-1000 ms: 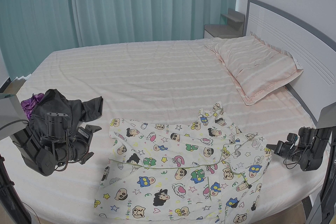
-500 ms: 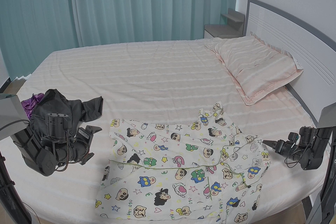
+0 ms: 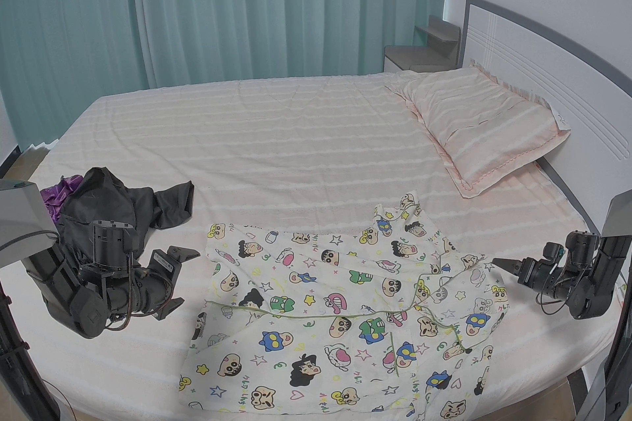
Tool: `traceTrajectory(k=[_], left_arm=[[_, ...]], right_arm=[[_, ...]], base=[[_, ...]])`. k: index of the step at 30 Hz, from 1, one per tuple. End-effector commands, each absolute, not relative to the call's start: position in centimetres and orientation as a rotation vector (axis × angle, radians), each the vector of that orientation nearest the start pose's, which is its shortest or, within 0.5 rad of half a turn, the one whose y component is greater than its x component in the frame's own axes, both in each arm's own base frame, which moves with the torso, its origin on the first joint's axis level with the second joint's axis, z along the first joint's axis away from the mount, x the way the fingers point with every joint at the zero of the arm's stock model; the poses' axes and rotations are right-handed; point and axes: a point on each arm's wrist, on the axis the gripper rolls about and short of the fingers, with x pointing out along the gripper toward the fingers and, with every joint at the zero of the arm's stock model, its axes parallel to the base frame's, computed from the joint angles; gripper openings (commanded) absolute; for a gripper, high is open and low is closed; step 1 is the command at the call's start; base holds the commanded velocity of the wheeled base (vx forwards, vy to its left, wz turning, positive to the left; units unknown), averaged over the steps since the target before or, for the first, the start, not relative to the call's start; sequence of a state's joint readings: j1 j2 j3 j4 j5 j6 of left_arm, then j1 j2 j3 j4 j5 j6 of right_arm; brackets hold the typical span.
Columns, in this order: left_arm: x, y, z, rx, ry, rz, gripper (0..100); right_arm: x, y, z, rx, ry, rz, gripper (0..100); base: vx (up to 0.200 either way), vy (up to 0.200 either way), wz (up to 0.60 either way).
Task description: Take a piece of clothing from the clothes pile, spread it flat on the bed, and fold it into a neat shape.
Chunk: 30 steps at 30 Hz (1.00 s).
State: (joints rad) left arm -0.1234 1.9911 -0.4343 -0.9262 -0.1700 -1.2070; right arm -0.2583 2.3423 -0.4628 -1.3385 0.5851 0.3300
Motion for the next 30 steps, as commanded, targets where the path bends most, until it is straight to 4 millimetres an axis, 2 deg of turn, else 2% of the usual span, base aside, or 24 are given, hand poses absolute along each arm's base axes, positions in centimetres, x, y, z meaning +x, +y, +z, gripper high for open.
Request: traceTrajectory(k=[1, 16, 30], left_arm=[[27.94, -4.1, 3.74, -1.168, 0.74, 0.132, 100], [27.86, -4.35, 3.47, -1.162, 0.755, 0.129, 100], [27.98, -4.34, 3.44, -1.153, 0.724, 0.121, 100]], right_arm=[[30.31, -6.21, -1.69, 0.533, 0.537, 0.253, 100], [30.06, -6.1, -1.68, 0.531, 0.533, 0.255, 100], [29.81, -5.61, -1.72, 0.524, 0.527, 0.27, 100]], base=[[0.0, 0.0, 0.0], [-0.2, 0.0, 0.0], [0.0, 0.0, 0.0]])
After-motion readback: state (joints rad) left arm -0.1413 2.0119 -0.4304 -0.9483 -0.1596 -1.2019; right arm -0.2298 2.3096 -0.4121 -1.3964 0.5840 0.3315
